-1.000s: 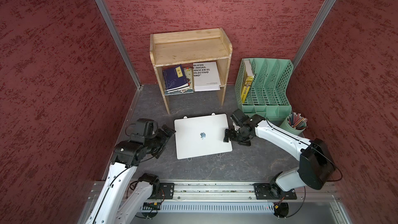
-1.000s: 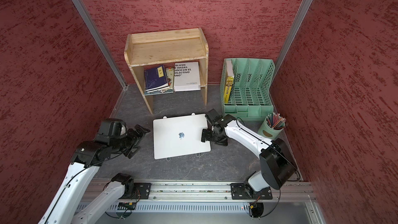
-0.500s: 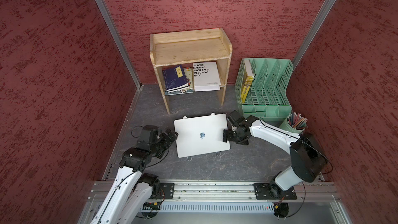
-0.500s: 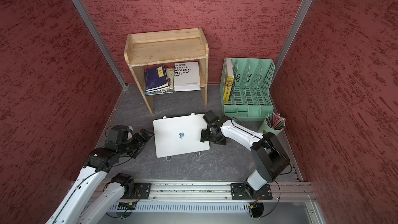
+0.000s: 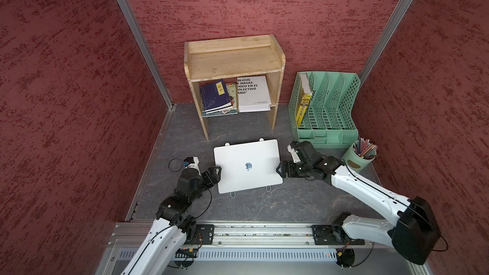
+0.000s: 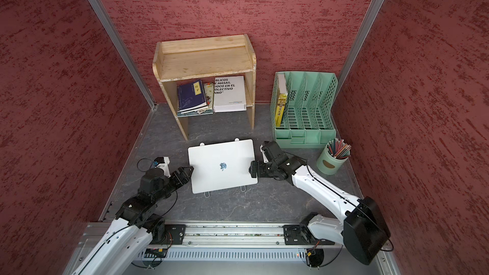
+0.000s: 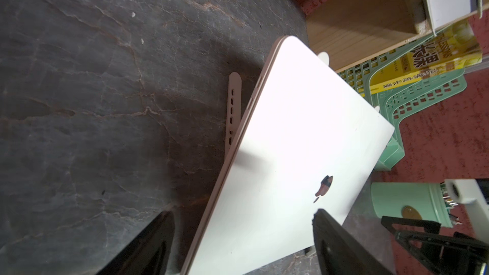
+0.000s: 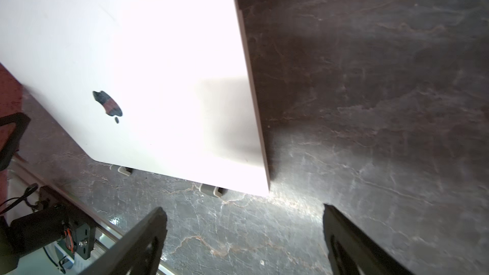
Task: Close the laptop lid and set it aside
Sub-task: Pick up the laptop from the computer stand.
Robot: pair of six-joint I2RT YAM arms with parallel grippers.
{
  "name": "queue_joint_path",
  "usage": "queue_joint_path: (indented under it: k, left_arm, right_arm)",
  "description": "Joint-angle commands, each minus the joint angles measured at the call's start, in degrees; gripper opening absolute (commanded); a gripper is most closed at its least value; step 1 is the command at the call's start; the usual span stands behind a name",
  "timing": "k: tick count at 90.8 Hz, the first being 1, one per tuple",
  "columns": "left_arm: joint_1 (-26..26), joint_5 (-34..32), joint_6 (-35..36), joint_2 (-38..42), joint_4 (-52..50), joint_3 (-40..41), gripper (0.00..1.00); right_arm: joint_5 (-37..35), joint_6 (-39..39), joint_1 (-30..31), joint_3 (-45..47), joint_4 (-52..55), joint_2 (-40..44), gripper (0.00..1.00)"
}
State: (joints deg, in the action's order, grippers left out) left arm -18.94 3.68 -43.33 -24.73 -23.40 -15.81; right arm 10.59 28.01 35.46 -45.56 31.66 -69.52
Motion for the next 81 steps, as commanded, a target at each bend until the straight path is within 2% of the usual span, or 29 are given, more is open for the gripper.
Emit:
queue_joint_path:
  k: [1,11,33,46,81]
  left_arm:
    - [-0.2,-1.8,2.1,0.7,9.6,3.0,0.77]
    - [-0.2,-2.1,2.0,2.0,12.9,5.7,0.77]
    - [0.0,-0.7,2.8,1.4,18.2,9.3,0.83]
    - [0.0,1.2,2.7,0.0,21.9,11.5,0.86]
    - [0.0,2.8,1.1,0.2,29.2,16.2,0.88]
  right_arm:
    - [3.6,-5.3,-0.9,2.4,-7.5,-0.4,0.91]
    - [6.3,-6.5,-3.5,2.9,-9.9,-1.4,0.82]
    - [18.7,-7.9,-10.1,2.9,-16.2,-8.0,0.73]
    - [23.8,-8.6,-11.9,3.0,-19.6,-11.5,0.71]
    - [30.6,-8.0,-15.7,6.9,-28.6,-16.1,0.66]
